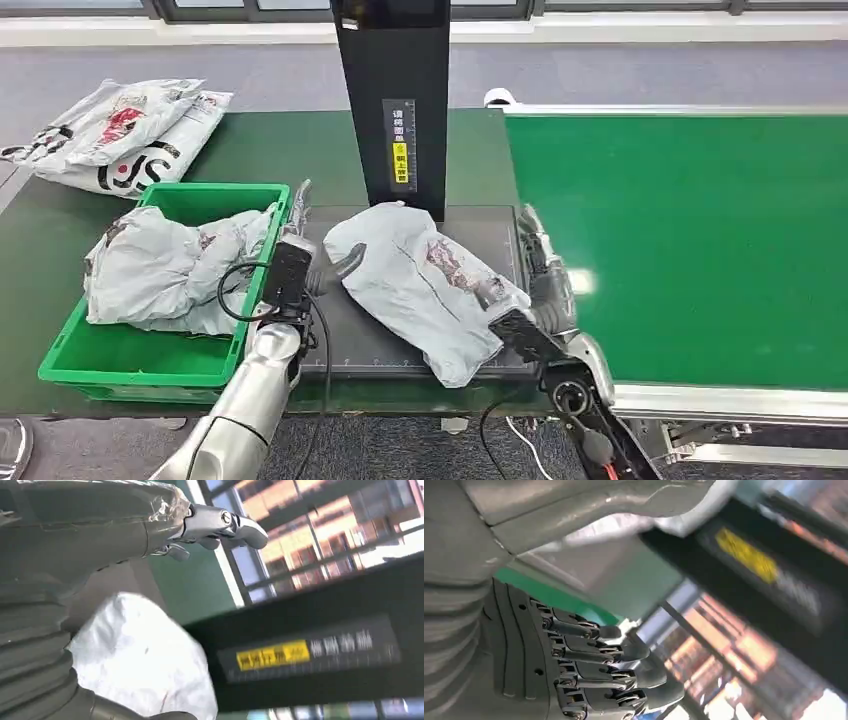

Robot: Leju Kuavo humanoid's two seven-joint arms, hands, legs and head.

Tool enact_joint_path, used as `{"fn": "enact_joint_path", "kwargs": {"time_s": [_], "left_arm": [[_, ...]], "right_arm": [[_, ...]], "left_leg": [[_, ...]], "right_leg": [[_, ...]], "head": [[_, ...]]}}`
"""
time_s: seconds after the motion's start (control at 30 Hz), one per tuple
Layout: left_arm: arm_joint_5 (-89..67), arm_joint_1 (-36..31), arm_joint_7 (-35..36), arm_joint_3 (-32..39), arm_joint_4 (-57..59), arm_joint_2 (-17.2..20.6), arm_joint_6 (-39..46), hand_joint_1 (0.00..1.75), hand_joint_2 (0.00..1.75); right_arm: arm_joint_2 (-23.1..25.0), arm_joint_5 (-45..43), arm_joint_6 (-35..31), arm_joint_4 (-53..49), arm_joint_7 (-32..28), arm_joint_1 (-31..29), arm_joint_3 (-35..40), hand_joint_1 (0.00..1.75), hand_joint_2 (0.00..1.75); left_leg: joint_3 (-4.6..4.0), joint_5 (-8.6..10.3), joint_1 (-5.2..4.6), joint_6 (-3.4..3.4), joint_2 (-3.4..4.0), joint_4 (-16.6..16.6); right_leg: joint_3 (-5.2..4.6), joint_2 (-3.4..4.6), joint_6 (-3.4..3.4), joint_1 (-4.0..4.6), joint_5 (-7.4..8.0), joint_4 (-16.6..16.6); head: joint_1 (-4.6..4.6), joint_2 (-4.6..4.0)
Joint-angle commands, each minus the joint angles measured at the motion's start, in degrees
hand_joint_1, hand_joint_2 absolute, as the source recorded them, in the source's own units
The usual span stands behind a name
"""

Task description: Moved the parcel from conveyor to table for the left to box.

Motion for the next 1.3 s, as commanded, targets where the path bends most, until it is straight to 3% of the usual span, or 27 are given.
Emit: {"fn": "enact_joint_path", "kwargs": {"time_s": [0.03,0.13,0.3,0.37,0.47,1.1,1.13,1.17,1.2,1.3], "left_arm": [[-5.07,-3.17,0.82,-8.64,9.7,1.97,-4.81,0.0,1.75],[-11.61,-4.56,4.03,-13.09,14.62,2.45,-5.39,0.0,1.75],[-23.85,-7.79,12.08,-20.94,24.66,1.29,-5.8,0.0,1.75],[-30.75,-9.07,19.55,-25.72,28.78,1.14,-9.65,0.0,1.75],[-33.28,-8.26,24.18,-26.64,31.03,2.0,-15.24,0.0,1.75],[-33.24,-8.36,24.15,-26.53,30.98,2.1,-15.31,0.0,1.75],[-33.87,-8.36,25.54,-26.66,31.4,2.24,-19.09,0.0,1.75],[-34.16,-8.05,25.82,-26.58,31.4,2.61,-20.22,0.07,1.75],[-34.1,-7.65,26.12,-26.01,31.63,2.85,-21.31,1.75,1.75],[-34.43,-6.81,25.87,-24.84,31.51,3.7,-18.93,1.75,1.75]], "right_arm": [[-0.69,-11.05,-1.64,3.68,-5.79,-2.66,-9.98,0.0,1.75],[-0.09,-14.05,-1.28,6.44,-6.36,-4.27,-11.14,0.0,1.75],[2.29,-12.08,0.61,1.03,-2.48,-2.9,-13.49,0.0,1.75],[1.79,-11.68,2.69,1.16,-2.22,-2.7,-13.12,0.0,1.75],[1.6,-12.34,4.27,5.08,-4.32,-3.89,-11.27,0.0,1.75],[1.72,-12.34,4.14,5.44,-4.54,-4.04,-11.17,0.0,1.75],[1.37,-12.5,4.24,6.64,-5.15,-4.73,-10.21,0.0,1.75],[1.34,-13.01,4.63,7.5,-5.4,-5.28,-9.57,0.0,1.75],[1.09,-13.81,5.24,9.01,-5.83,-6.08,-8.59,0.0,1.75],[-0.3,-15.87,4.8,12.21,-7.63,-7.13,-6.29,0.0,1.75]], "left_leg": [[0.1,0.02,-0.03,0.1,-0.06,-0.08],[0.09,0.03,-0.07,0.08,-0.02,-0.08],[0.11,0.02,-0.06,0.08,-0.06,-0.1],[0.14,0.0,-0.04,0.09,-0.05,-0.1],[0.16,-0.02,-0.05,0.07,0.02,-0.09],[0.74,-0.09,-0.09,0.2,0.01,-0.2],[0.76,-0.11,-0.09,0.2,-0.03,-0.16],[0.76,-0.13,-0.09,0.2,-0.08,-0.12],[0.79,-0.1,-0.08,0.21,0.1,-0.2],[0.86,-0.13,-0.11,0.22,0.13,-0.22]], "right_leg": [[0.16,-0.15,0.05,-0.01,0.01,-0.12],[0.1,-0.1,0.03,-0.05,0.01,-0.06],[0.13,-0.16,0.02,-0.04,-0.01,-0.08],[0.17,-0.15,0.02,-0.02,-0.02,-0.11],[0.16,-0.05,0.03,-0.03,-0.02,-0.09],[0.91,-0.06,0.18,-0.1,-0.11,-0.16],[0.93,-0.1,0.18,-0.11,-0.15,-0.12],[0.95,-0.13,0.18,-0.11,-0.17,-0.08],[0.94,0.02,0.18,-0.09,-0.08,-0.19],[1.09,0.07,0.2,-0.12,-0.12,-0.17]], "head": [[0.0,0.02],[0.0,0.02],[0.0,0.02],[0.0,0.02],[0.0,0.02],[-0.02,0.02],[-0.02,0.02],[-0.02,0.0],[-0.02,0.02],[-0.02,0.0]]}}
